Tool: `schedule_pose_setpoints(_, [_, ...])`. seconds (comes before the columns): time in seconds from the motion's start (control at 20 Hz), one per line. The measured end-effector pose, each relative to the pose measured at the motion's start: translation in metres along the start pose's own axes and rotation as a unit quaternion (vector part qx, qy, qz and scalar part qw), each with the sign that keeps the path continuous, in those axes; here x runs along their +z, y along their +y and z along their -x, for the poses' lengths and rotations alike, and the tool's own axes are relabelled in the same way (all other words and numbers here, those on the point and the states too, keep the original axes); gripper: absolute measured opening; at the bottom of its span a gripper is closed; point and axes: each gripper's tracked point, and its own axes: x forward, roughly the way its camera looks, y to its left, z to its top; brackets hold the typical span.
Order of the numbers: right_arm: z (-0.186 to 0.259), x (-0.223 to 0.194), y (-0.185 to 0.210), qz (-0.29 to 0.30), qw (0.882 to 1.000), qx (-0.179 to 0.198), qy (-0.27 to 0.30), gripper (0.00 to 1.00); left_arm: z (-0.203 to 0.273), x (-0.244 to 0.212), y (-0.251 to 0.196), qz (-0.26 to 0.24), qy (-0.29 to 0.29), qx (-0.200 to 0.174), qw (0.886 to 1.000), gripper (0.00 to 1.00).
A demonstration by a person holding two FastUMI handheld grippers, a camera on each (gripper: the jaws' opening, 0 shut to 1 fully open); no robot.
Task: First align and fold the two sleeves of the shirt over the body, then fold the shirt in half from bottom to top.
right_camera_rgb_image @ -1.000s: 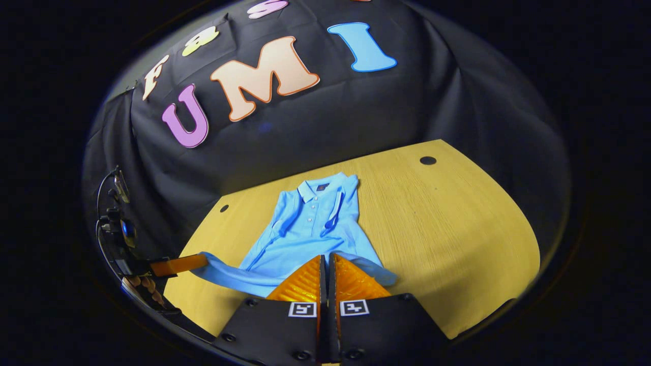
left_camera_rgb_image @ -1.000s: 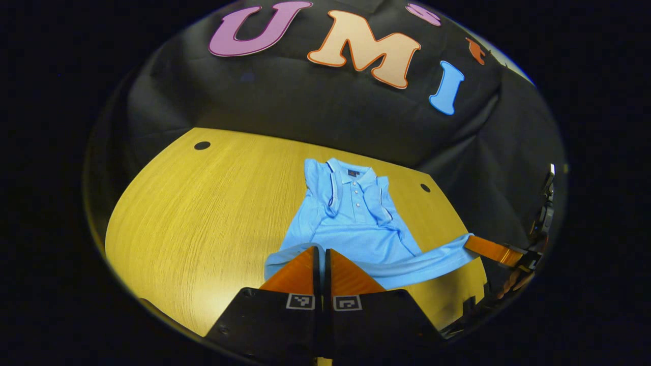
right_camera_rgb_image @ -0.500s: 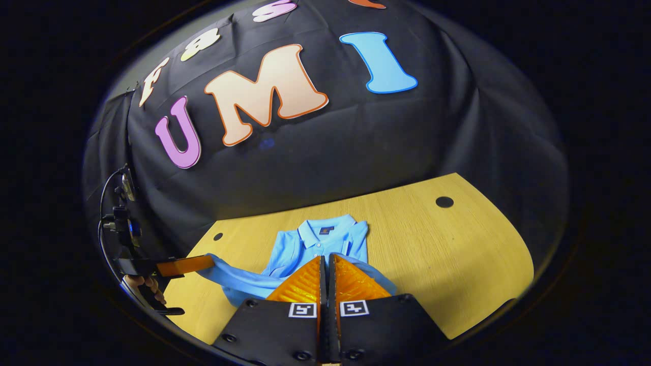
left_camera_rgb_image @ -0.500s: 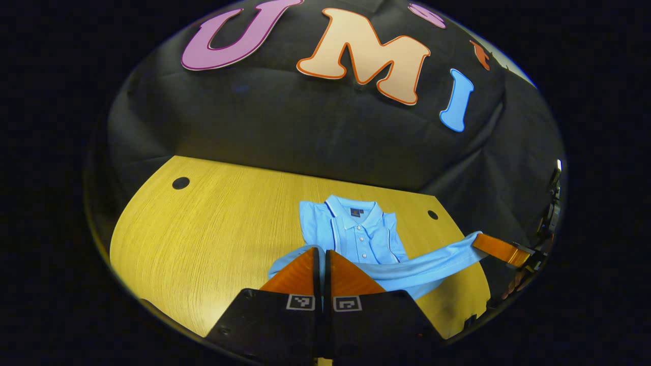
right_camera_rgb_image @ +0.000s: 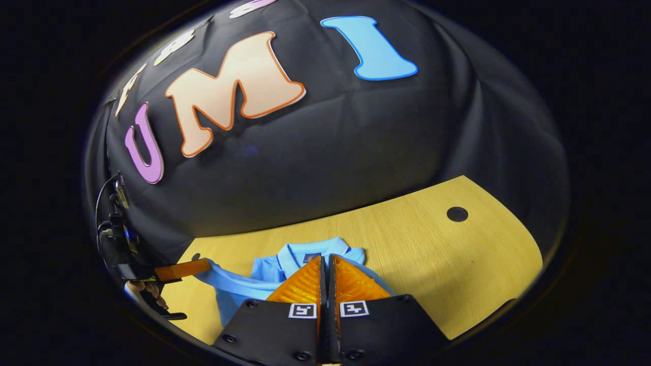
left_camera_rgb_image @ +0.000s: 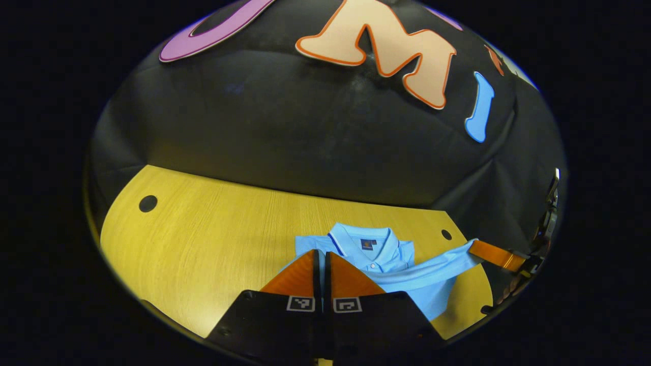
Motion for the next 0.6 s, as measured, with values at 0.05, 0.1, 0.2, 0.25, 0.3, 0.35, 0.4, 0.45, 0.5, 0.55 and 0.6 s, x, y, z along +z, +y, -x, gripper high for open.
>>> schedule_pose_setpoints(0.05, [-0.012, -0.002, -0.004, -0.005, 1.0, -0.006, 0.0, 0.02, -0.013, -0.003, 0.005, 0.001, 0.002, 0.006, 1.0, 0.0])
schedule_pose_setpoints(0.1, [-0.013, 0.004, -0.001, -0.011, 1.0, -0.013, 0.0, 0.02, -0.026, -0.005, 0.01, -0.002, 0.003, 0.01, 1.0, 0.0])
schedule_pose_setpoints(0.2, [-0.033, -0.007, -0.009, -0.02, 0.999, -0.028, 0.015, 0.0, -0.048, -0.01, 0.019, -0.013, 0.007, 0.02, 1.0, 0.0])
schedule_pose_setpoints(0.25, [-0.041, -0.011, -0.014, -0.02, 0.999, -0.035, 0.017, 0.02, -0.058, -0.015, 0.023, -0.015, 0.009, 0.023, 1.0, 0.0])
schedule_pose_setpoints(0.3, [-0.048, -0.015, -0.017, -0.019, 0.999, -0.041, 0.017, 0.02, -0.064, -0.018, 0.026, -0.016, 0.009, 0.026, 0.999, 0.0])
schedule_pose_setpoints(0.35, [-0.052, -0.019, -0.018, -0.021, 0.999, -0.043, 0.019, 0.02, -0.07, -0.022, 0.029, -0.016, 0.013, 0.027, 0.999, 0.0])
schedule_pose_setpoints(0.4, [-0.054, -0.02, -0.017, -0.022, 0.999, -0.042, 0.018, 0.03, -0.07, -0.025, 0.031, -0.014, 0.014, 0.03, 0.999, 0.0])
schedule_pose_setpoints(0.45, [-0.053, -0.02, -0.016, -0.02, 0.999, -0.041, 0.017, 0.0, -0.07, -0.024, 0.032, -0.015, 0.011, 0.029, 0.999, 0.0])
schedule_pose_setpoints(0.5, [-0.052, -0.017, -0.012, -0.016, 0.999, -0.037, 0.011, 0.24, -0.069, -0.023, 0.032, -0.017, 0.004, 0.024, 1.0, 0.33])
schedule_pose_setpoints(0.55, [-0.049, -0.012, -0.01, -0.007, 0.999, -0.038, 0.002, 0.48, -0.066, -0.017, 0.036, -0.021, -0.008, 0.031, 0.999, 0.67])
schedule_pose_setpoints(0.6, [-0.045, -0.009, -0.008, 0.007, 0.999, -0.041, -0.011, 0.72, -0.062, -0.016, 0.037, -0.028, -0.019, 0.032, 0.999, 1.0])
